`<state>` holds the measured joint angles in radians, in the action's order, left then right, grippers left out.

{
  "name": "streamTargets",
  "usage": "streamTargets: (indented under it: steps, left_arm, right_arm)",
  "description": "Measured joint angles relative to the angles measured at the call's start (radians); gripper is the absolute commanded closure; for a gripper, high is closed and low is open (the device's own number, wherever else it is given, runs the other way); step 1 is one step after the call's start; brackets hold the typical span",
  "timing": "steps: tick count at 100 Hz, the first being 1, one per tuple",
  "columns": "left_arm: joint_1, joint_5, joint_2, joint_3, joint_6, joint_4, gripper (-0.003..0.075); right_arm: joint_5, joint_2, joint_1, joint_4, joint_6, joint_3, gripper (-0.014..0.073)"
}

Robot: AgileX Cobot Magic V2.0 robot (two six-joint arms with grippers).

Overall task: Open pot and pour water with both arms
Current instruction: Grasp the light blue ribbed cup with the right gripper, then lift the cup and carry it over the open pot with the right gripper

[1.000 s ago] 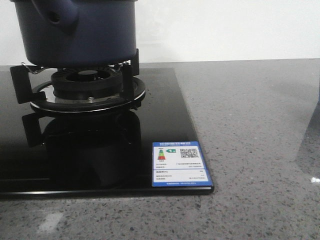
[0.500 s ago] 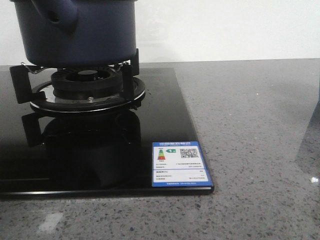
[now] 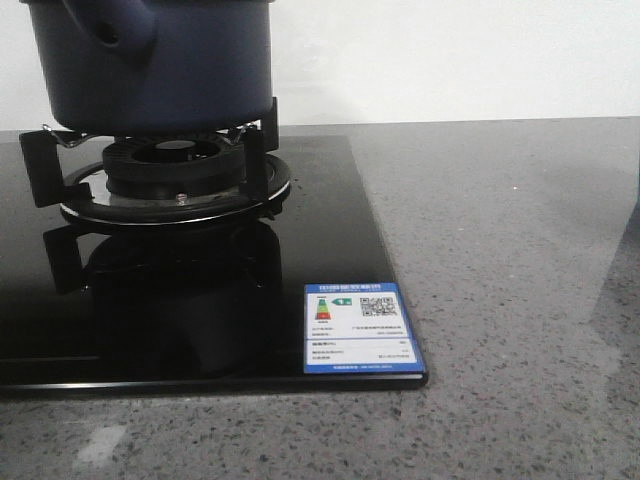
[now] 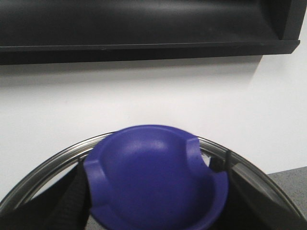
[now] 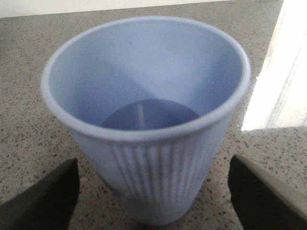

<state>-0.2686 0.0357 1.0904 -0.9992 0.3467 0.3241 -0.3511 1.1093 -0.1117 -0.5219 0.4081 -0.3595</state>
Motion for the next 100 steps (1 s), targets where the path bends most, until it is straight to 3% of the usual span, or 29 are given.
streamTargets:
  steps: [51, 80, 100]
  left_arm:
    - [0.000, 0.000, 0.000, 0.000, 0.000, 0.000, 0.0313]
    - [0.000, 0.000, 0.000, 0.000, 0.000, 0.000, 0.0313]
    - [0.000, 0.000, 0.000, 0.000, 0.000, 0.000, 0.0313]
  right_arm:
    - [-0.086, 0.131, 0.000, 0.000, -0.001, -0.044, 0.0027]
    - [-0.099, 0.133, -0.002, 0.000, -0.002, -0.044, 0.0252]
    - [-0.100, 0.133, -0.002, 0.000, -0.002, -0.044, 0.0273]
